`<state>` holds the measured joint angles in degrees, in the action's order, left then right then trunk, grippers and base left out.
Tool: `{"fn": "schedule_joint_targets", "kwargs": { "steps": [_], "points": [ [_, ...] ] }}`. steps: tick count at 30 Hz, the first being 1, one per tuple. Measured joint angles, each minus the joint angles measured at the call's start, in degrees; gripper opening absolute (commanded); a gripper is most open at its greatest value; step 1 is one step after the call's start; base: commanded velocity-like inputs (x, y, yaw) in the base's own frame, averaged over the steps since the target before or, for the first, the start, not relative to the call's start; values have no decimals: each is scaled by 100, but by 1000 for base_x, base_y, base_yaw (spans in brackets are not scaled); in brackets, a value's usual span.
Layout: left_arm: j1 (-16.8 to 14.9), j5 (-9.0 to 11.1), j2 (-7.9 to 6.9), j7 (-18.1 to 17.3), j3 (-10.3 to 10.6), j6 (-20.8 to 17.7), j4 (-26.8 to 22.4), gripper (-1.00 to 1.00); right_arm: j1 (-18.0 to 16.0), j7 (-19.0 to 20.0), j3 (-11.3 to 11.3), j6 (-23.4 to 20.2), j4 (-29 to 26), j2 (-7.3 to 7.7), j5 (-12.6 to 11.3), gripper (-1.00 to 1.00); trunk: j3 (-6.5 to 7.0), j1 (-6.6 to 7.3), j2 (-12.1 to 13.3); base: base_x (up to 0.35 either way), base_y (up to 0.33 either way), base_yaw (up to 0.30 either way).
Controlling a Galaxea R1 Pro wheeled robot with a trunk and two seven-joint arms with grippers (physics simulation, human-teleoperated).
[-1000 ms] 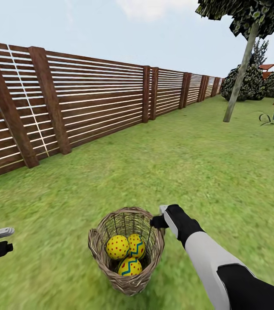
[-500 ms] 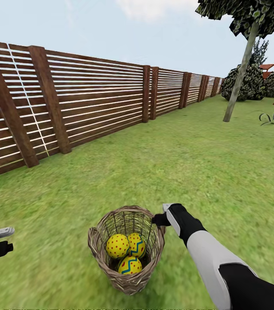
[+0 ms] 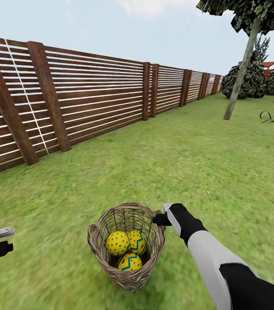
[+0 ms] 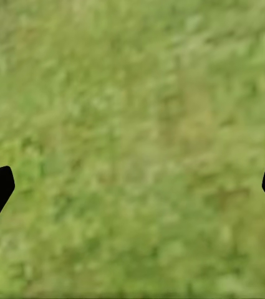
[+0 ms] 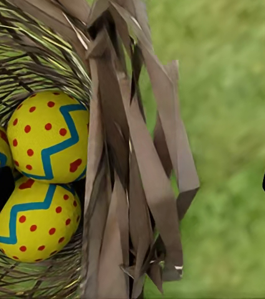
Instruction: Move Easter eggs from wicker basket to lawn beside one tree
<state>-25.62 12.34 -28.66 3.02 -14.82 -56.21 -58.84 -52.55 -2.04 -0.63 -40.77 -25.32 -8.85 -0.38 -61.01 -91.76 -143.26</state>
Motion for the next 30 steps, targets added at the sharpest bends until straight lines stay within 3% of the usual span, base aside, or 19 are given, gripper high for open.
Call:
{"fn": "schedule_joint_targets", "kwargs": {
  "steps": [18, 19, 26, 30],
  "points": [
    [1, 0, 1, 1, 0, 14, 0, 100, -1, 1, -8, 0, 2, -7, 0, 100, -67, -8, -4, 0, 0, 0],
    [1, 0, 1, 1, 0, 21, 0, 100, -1, 2, -8, 0, 1, -7, -2, -100, -67, -8, -4, 0, 0, 0],
    [3, -9, 1, 0, -1, 88, 0, 100, -5, 0, -5, -2, 2, -6, 68, -100, -66, -7, -4, 0, 0, 0],
    [1, -9, 1, 0, 0, 90, 0, 100, 0, 1, -9, 2, 8, -8, -12, -100, -67, -8, -4, 0, 0, 0]
  ]
}}
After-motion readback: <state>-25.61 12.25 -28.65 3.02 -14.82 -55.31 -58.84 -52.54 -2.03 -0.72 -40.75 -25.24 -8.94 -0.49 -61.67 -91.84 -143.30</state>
